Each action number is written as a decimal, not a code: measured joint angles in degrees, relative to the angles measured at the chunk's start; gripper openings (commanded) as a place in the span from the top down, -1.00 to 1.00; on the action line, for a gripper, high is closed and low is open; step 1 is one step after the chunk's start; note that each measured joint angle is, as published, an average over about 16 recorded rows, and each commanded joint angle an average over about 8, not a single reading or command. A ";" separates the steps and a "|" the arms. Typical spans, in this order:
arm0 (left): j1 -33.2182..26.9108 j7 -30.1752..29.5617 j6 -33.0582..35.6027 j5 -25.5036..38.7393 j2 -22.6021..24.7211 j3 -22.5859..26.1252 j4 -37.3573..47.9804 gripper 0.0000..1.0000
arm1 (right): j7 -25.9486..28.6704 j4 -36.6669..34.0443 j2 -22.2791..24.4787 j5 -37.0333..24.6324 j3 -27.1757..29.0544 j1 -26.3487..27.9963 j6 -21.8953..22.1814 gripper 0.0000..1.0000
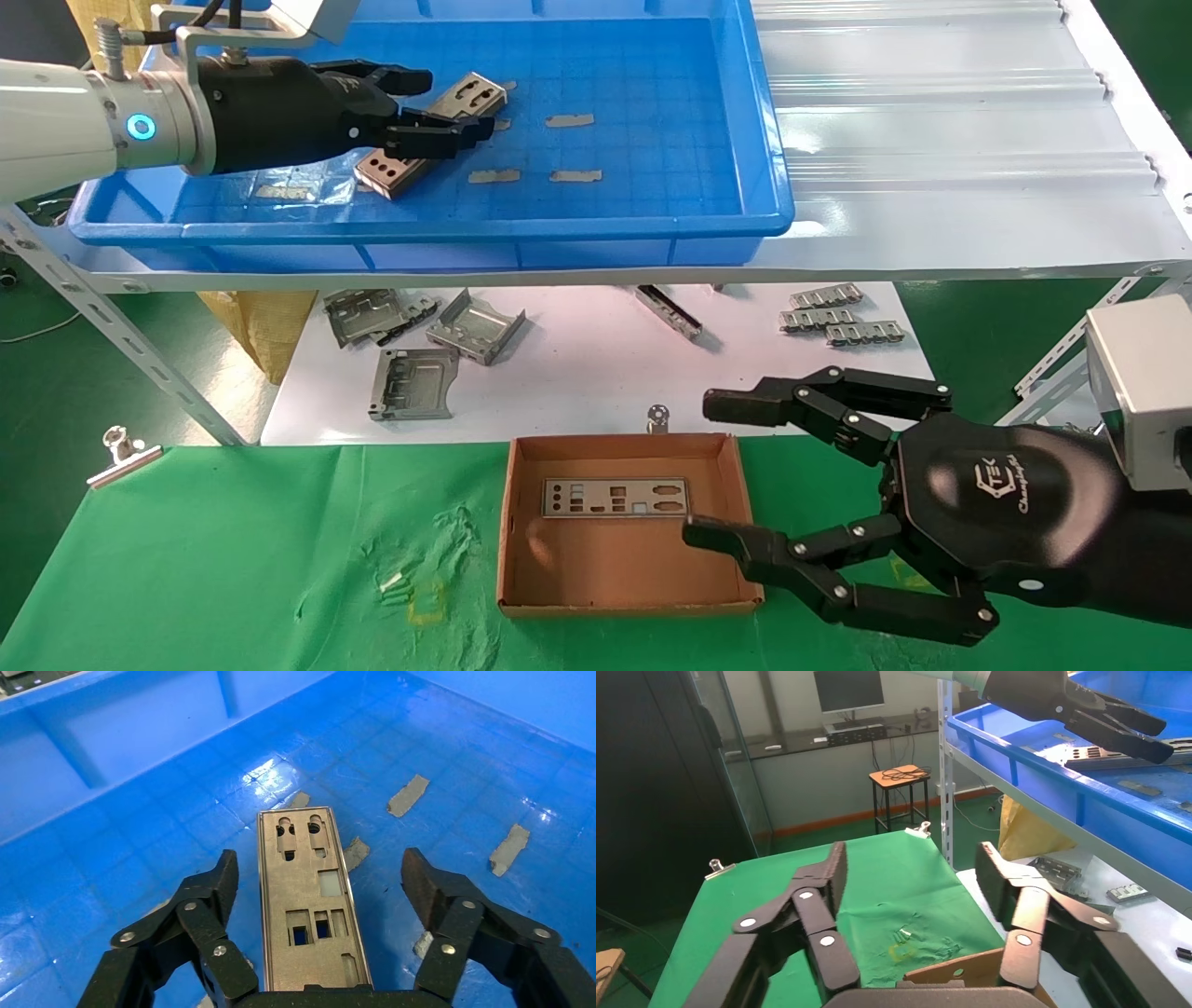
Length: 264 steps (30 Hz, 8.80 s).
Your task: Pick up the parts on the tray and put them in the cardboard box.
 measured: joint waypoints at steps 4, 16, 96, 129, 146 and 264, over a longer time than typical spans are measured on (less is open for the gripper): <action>-0.10 -0.37 -0.01 0.06 0.02 0.04 0.36 1.00 | 0.00 0.00 0.00 0.00 0.00 0.00 0.00 -1.00; -0.52 -0.82 0.08 0.45 -0.43 0.32 0.61 1.00 | 0.00 0.00 0.00 0.00 0.00 0.00 0.00 -1.00; 25.41 34.16 6.51 -7.11 7.46 16.82 -12.56 -1.00 | 0.00 0.00 0.00 0.00 0.00 0.00 0.00 -1.00; 24.37 24.01 17.61 -18.19 4.80 18.17 -12.41 -1.00 | 0.00 0.00 0.00 0.01 0.00 0.00 0.01 -1.00; 23.58 21.89 24.36 -21.51 3.49 16.55 -10.13 -1.00 | 0.00 -0.02 0.01 0.01 0.00 -0.01 0.02 -1.00; 53.26 -12.52 25.18 -34.58 -35.37 -16.48 -73.05 -1.00 | -0.01 -0.03 0.01 0.02 0.00 -0.02 0.04 -1.00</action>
